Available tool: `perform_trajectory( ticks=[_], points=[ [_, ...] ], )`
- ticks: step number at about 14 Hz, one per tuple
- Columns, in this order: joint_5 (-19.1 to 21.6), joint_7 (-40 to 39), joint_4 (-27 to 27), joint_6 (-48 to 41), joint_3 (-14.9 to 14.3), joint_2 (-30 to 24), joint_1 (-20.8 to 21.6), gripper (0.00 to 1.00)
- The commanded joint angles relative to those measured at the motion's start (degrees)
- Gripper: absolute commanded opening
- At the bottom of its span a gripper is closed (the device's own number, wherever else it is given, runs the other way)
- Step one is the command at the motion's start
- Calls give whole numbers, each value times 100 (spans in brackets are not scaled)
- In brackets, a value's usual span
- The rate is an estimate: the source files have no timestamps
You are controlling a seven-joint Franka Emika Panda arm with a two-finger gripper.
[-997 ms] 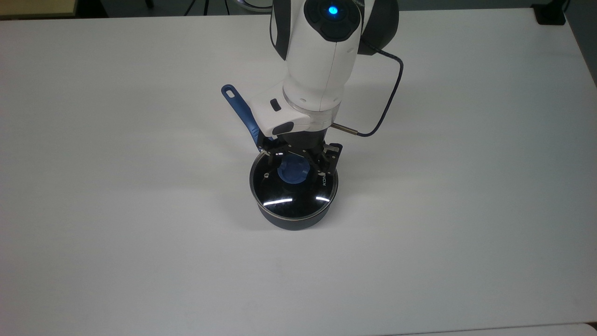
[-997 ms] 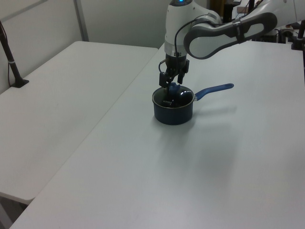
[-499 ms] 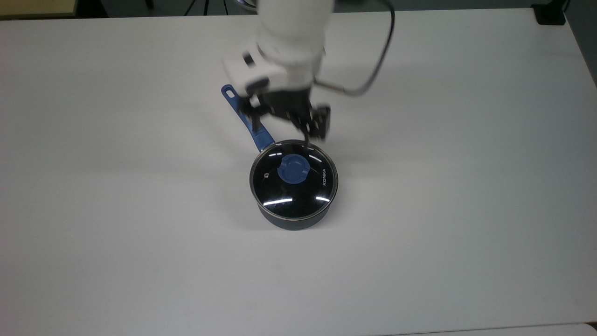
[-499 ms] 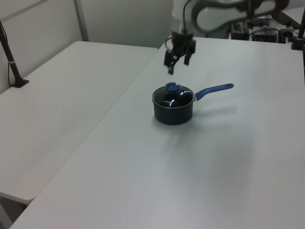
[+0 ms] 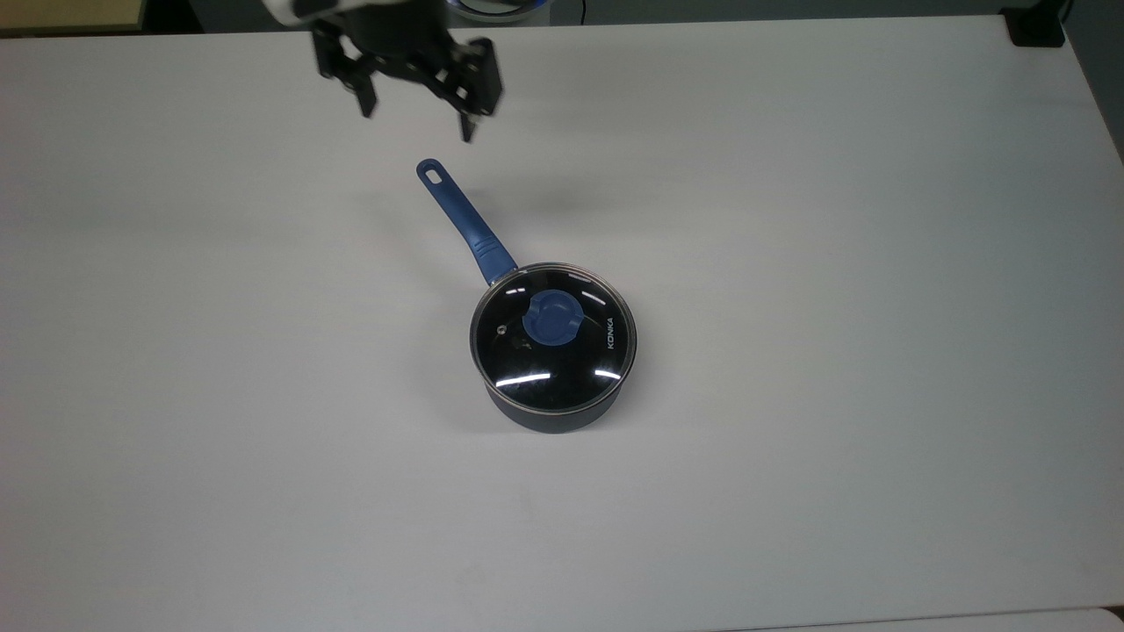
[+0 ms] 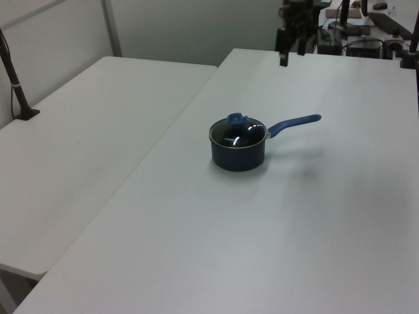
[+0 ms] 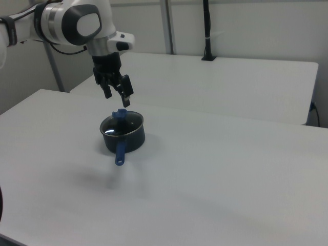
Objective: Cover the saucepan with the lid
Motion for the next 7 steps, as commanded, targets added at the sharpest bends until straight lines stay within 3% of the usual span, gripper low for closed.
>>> perform_trajectory(
  ticks=[1, 7],
  points=[
    [-28, -698, -304, -155, 118, -334, -187, 100],
    [-37, -841, -304, -401, 65, -440, -179, 100]
  ],
)
